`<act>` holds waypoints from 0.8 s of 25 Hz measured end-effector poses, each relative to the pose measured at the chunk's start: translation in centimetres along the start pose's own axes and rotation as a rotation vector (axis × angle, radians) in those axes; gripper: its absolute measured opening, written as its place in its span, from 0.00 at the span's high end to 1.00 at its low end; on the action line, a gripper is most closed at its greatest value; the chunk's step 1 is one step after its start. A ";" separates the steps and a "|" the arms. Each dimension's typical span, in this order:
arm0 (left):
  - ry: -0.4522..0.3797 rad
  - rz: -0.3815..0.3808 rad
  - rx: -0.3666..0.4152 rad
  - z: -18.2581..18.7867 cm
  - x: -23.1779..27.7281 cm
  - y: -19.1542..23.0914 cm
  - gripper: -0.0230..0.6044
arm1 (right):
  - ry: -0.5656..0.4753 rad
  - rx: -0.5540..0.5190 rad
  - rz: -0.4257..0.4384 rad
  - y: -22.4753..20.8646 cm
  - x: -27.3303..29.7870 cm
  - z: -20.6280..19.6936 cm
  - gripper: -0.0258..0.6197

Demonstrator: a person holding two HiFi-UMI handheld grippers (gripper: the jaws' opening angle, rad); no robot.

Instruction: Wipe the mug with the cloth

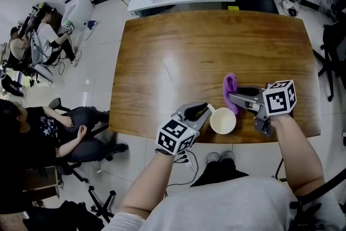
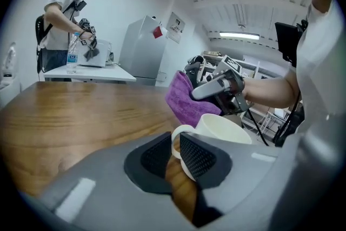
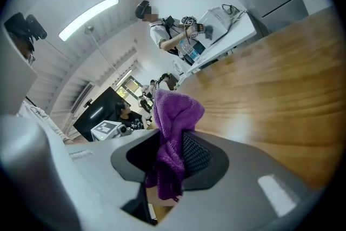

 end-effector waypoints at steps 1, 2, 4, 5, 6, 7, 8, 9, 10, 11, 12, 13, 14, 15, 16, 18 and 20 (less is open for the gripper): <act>0.003 -0.001 -0.002 -0.1 0.0 -0.1 0.91 | -0.005 -0.002 0.016 0.3 0.1 0.1 0.77; 0.004 -0.001 -0.005 -0.1 0.1 -0.2 0.91 | -0.006 -0.005 0.033 0.6 0.3 0.1 0.77; 0.003 0.004 -0.013 -0.1 0.2 -0.2 0.91 | 0.008 -0.012 0.057 0.9 0.7 0.0 0.77; 0.003 0.008 -0.016 -0.1 0.2 -0.2 0.91 | 0.018 -0.012 0.065 0.9 0.9 -0.1 0.77; 0.003 0.012 -0.019 0.0 0.3 -0.1 0.91 | 0.027 -0.006 0.074 0.7 1.2 -0.3 0.77; 0.004 0.015 -0.022 0.0 0.5 -0.1 0.91 | 0.032 0.006 0.085 0.5 1.5 -0.5 0.77; 0.003 0.016 -0.028 0.1 0.6 -0.2 0.91 | 0.034 0.021 0.096 0.3 1.7 -0.8 0.77; 0.001 0.017 -0.036 0.2 0.8 -0.2 0.91 | 0.036 0.035 0.104 0.1 1.7 -1.0 0.77; -0.003 0.017 -0.046 0.2 0.9 -0.2 0.91 | 0.039 0.046 0.108 -0.1 1.8 -1.3 0.77; -0.009 0.017 -0.056 0.2 0.9 -0.2 0.91 | 0.044 0.054 0.109 -0.3 1.8 -1.4 0.77; -0.015 0.017 -0.065 0.2 0.9 -0.1 0.91 | 0.053 0.058 0.106 -0.5 2.0 -1.7 0.77; -0.020 0.017 -0.072 0.1 0.9 -0.1 0.92 | 0.066 0.055 0.096 -0.7 2.3 -1.9 0.77; -0.022 0.018 -0.076 -0.1 0.8 0.0 0.92 | 0.083 0.045 0.079 -0.9 2.5 -2.3 0.77; -0.023 0.018 -0.077 -0.2 0.8 0.0 0.92 | 0.101 0.032 0.059 -1.1 2.7 -2.6 0.77; -0.023 0.018 -0.076 -0.2 0.8 -0.1 0.92 | 0.116 0.020 0.039 -1.4 2.9 -3.0 0.77; -0.021 0.016 -0.070 -0.2 0.8 -0.2 0.92 | 0.130 0.015 0.012 -1.8 3.0 -3.5 0.77; -0.019 0.014 -0.069 -0.2 0.7 -0.2 0.92 | 0.131 0.026 -0.004 -2.2 3.1 -3.9 0.77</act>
Point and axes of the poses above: the fingertips, and each gripper's own axes: x forward along the fingers, y to its left, z out of its top, the point moved 6 cm from there along -x, backward along the fingers, and after that the axes turned 3 degrees about y, right-handed, at the moved point
